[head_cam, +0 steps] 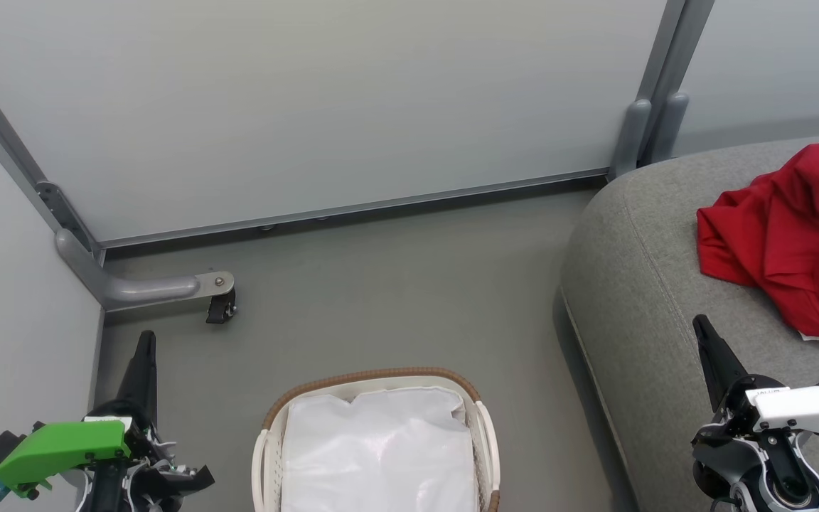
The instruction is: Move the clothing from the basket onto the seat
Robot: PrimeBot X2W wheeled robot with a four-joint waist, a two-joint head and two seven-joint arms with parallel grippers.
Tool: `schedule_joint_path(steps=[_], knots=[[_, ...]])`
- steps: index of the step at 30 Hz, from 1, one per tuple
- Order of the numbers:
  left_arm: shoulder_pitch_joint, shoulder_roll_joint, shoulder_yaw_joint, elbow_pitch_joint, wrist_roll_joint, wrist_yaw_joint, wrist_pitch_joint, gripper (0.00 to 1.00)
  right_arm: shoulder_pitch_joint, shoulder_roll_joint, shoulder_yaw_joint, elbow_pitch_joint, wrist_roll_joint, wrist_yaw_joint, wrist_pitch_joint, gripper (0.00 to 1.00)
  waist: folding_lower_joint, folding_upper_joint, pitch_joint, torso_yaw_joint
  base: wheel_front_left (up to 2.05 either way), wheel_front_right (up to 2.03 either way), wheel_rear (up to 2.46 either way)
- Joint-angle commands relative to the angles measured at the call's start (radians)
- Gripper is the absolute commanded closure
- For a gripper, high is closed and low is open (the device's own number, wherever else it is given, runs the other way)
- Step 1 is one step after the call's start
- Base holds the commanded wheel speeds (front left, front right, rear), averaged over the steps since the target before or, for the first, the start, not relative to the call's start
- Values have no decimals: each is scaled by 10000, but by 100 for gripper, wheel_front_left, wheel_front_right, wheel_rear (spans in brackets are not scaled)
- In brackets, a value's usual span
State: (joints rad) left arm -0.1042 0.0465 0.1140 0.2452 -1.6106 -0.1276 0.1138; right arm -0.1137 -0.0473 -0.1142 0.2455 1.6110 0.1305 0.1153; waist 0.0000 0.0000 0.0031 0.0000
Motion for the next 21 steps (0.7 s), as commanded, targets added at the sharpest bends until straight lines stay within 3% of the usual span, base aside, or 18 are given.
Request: schedule_joint_path(steps=[1, 21], knots=[[-93, 69, 19, -19, -43, -62, 43, 100, 101, -55, -18, -31, 36, 4, 15, 100, 0, 0, 0, 0, 0, 0, 0], [-93, 69, 17, -19, -39, -60, 42, 100, 102, -56, -17, -31, 37, 2, 14, 100, 0, 0, 0, 0, 0, 0, 0]])
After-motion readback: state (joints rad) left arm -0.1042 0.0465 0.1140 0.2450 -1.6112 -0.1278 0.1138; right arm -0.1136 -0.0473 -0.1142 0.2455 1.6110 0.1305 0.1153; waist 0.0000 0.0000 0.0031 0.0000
